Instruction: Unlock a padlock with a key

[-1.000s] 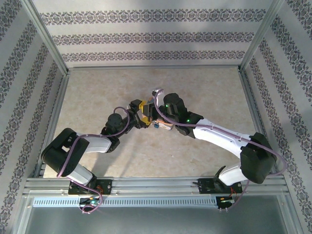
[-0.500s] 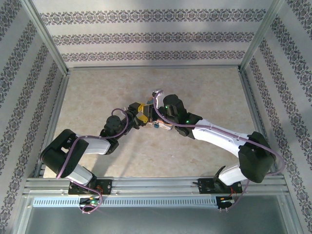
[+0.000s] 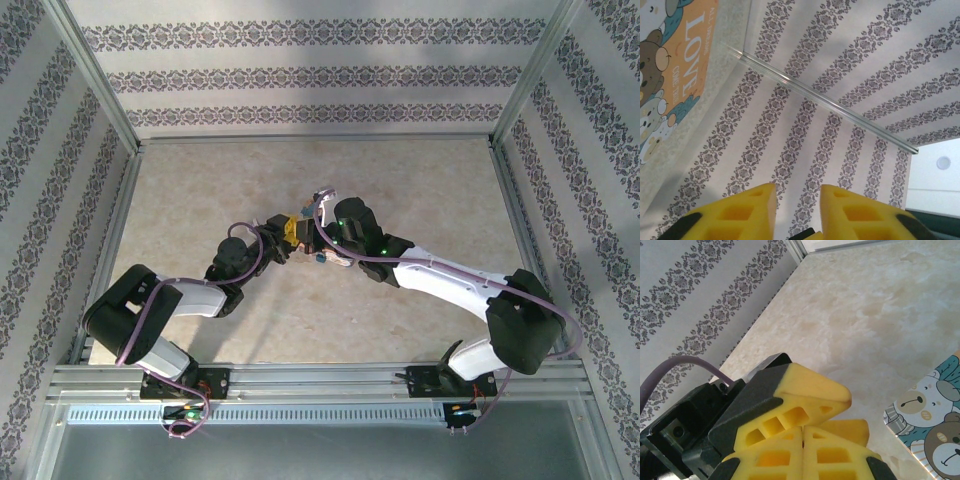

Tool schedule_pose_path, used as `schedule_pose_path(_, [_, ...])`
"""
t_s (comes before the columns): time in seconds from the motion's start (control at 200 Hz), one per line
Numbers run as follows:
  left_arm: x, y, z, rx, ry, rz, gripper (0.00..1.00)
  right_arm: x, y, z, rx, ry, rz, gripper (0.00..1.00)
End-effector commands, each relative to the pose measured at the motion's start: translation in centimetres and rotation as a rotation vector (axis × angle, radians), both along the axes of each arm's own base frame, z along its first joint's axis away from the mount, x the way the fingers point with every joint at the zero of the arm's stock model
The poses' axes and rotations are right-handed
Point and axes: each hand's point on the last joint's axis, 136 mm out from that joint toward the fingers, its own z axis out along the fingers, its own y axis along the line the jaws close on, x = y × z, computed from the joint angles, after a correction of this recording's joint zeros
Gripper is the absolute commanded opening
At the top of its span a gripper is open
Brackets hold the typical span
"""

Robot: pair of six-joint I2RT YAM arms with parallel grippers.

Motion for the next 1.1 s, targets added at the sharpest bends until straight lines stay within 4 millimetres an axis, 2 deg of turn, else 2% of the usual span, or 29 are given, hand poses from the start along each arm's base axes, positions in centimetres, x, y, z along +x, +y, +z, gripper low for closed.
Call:
schedule_pose_path(0.0, [-0.4,-0.2,1.0,-0.107,0.017,-0.008,0.24,-0.1,-0.3,0.8,0.013,-0.03,-0.018,0.0])
schedule_pose_path(0.43, [-0.7,0.0,0.3,-0.075,0.035,0.002,0.12,-0.1,-0.7,1.6,0.026,-0.042,-0.024,0.0])
schedule_pose_path(1.094, [-0.6,0.2,-0.6,-0.058,0.04,0.009,0.05,-0.3,-1.6,1.8,0.028,-0.051,-0.048,0.0])
